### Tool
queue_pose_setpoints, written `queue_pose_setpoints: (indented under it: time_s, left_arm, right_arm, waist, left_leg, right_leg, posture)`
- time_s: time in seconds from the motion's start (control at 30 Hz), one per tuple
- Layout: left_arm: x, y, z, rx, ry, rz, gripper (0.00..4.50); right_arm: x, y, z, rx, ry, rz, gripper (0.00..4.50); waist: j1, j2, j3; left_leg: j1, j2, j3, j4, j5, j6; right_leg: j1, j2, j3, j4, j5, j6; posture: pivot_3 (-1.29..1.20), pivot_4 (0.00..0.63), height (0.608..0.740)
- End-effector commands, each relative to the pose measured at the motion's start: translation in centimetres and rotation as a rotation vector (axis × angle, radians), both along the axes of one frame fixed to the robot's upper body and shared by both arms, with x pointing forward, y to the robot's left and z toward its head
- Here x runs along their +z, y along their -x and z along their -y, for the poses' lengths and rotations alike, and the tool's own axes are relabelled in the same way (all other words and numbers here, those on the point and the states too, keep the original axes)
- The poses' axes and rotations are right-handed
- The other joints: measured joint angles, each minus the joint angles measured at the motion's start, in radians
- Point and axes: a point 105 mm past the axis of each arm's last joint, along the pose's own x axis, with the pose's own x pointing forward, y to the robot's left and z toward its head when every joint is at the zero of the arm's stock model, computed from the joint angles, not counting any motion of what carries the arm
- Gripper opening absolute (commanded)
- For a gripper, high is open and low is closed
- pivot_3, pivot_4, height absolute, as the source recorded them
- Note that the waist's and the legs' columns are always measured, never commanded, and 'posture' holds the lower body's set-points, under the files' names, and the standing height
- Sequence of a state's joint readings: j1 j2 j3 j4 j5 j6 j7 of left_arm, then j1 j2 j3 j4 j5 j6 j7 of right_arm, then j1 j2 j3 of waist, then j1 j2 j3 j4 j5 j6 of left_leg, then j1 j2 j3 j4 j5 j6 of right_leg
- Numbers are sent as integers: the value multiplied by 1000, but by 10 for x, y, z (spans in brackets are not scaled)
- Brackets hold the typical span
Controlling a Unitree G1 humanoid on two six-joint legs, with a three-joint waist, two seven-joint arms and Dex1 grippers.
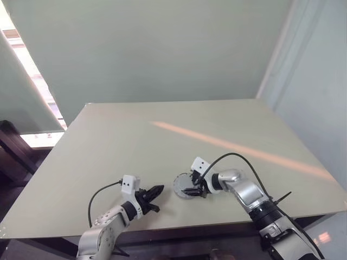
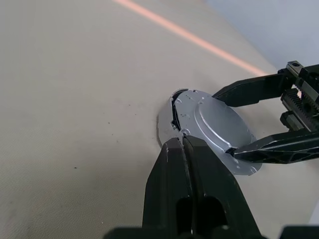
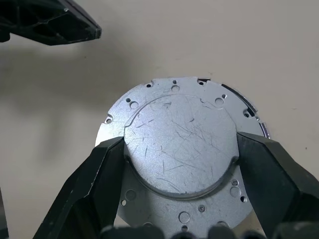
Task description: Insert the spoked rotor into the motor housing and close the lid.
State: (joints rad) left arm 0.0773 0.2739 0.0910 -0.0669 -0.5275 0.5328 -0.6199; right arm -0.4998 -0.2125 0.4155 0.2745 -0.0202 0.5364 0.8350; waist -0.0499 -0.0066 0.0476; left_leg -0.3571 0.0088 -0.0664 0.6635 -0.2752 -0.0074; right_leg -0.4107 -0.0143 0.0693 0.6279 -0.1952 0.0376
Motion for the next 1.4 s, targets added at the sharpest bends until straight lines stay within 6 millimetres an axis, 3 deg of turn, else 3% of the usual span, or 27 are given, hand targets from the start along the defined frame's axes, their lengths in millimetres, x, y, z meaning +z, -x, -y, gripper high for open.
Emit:
queue_pose_setpoints:
  time_s: [0.03,0.53,1.4]
  left_arm:
    - [12,-5,4,-8,5,57,0]
    - [11,-3,6,-6,12,54,0]
    - [11,-3,7,-6,13,51,0]
  right_arm:
    - [11,-6,-1,-23,-10,26,3242]
    - [18,-9,-2,-160,-55,10,3242]
    - [-16,4,-5,-167,180,-31,3242]
  waist:
    - [0,0,0]
    - [0,0,0]
    - [-15,3,-4]
  left_leg:
    - [0,0,0,0,0,0]
    - [-1,0,0,0,0,0]
    - [5,1,0,1,0,0]
  right_leg:
    - [0,0,0,0,0,0]
    - [-1,0,0,0,0,0]
    - [2,0,0,2,0,0]
  posture:
    - [0,0,740]
    - [0,0,740]
    - [0,0,740]
